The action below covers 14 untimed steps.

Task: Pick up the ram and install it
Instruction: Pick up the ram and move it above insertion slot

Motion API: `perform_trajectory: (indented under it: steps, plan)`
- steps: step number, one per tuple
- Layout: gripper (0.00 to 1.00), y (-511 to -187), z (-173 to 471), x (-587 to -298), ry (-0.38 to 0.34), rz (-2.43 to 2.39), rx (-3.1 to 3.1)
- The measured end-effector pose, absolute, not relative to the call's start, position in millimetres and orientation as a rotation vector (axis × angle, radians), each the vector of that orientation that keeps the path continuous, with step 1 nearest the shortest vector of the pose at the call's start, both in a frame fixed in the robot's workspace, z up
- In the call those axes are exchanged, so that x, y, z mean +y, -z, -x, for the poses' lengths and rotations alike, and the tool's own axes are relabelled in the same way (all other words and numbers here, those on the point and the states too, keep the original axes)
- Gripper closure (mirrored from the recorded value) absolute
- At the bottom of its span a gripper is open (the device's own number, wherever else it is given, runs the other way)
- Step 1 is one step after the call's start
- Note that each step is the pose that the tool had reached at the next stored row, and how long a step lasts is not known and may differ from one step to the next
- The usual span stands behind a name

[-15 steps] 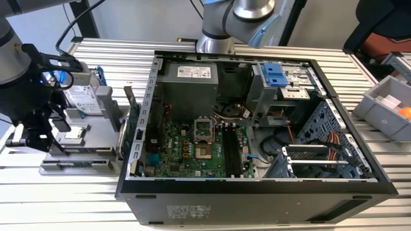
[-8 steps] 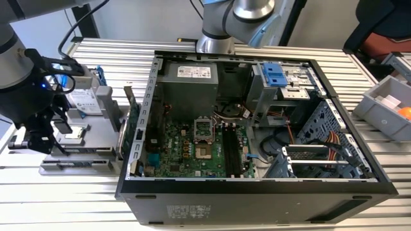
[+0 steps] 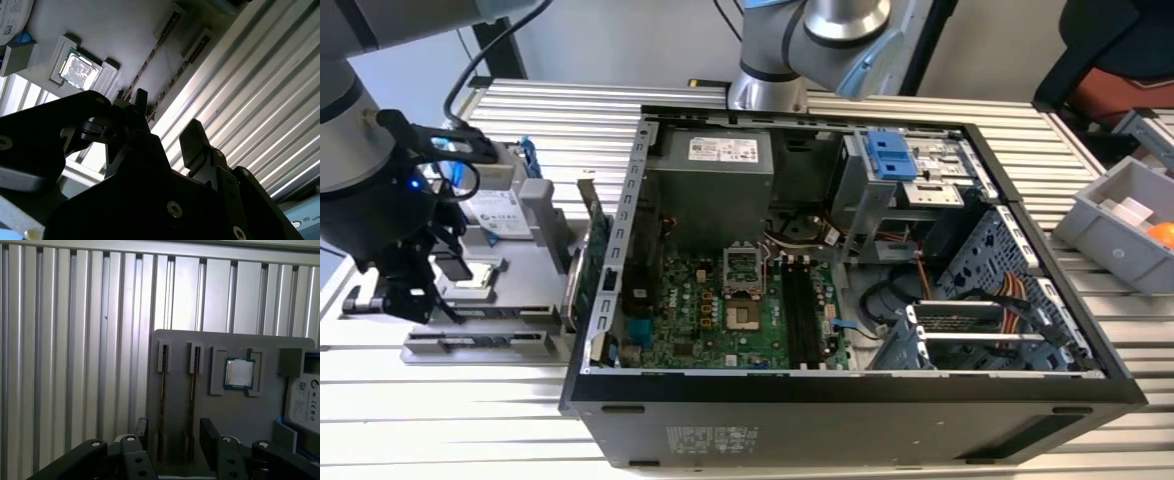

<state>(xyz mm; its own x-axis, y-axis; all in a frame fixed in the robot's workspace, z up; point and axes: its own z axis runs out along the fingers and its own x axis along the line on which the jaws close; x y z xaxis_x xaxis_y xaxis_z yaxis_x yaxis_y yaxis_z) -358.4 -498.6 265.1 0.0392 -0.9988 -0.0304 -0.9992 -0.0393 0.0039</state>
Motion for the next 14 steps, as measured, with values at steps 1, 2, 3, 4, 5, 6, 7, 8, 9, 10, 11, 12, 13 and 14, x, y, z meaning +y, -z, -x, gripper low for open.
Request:
perform_trajectory:
  steps: [1, 2, 3, 4, 5, 6, 7, 8, 9, 10, 11, 12, 13, 14]
  plan:
    - [0.0, -264.4, 358.2, -498.6, -0.038, 2.251, 2.164]
    - [0.0, -263.6, 358.0, -498.7, -0.038, 2.251, 2.164]
    - [0.0, -262.8, 357.9, -498.7, -0.038, 2.251, 2.164]
    - [0.0, -262.2, 357.8, -498.8, -0.038, 2.251, 2.164]
    - [0.0, -261.4, 357.7, -498.9, -0.038, 2.251, 2.164]
    - [0.0, -260.8, 357.6, -499.0, -0.039, 2.251, 2.165]
    - [0.0, -260.1, 357.6, -499.1, -0.038, 2.25, 2.166]
    - [0.0, -259.4, 357.6, -499.2, -0.038, 2.248, 2.167]
    - [0.0, -258.7, 357.5, -499.3, -0.039, 2.247, 2.168]
    - [0.0, -258.0, 357.5, -499.4, -0.038, 2.246, 2.17]
    - [0.0, -257.3, 357.4, -499.4, -0.038, 2.245, 2.171]
    - [0.0, -256.7, 357.4, -499.5, -0.038, 2.245, 2.171]
    - [0.0, -256.0, 357.3, -499.5, -0.038, 2.245, 2.171]
    - [0.0, -255.3, 357.2, -499.5, -0.038, 2.245, 2.171]
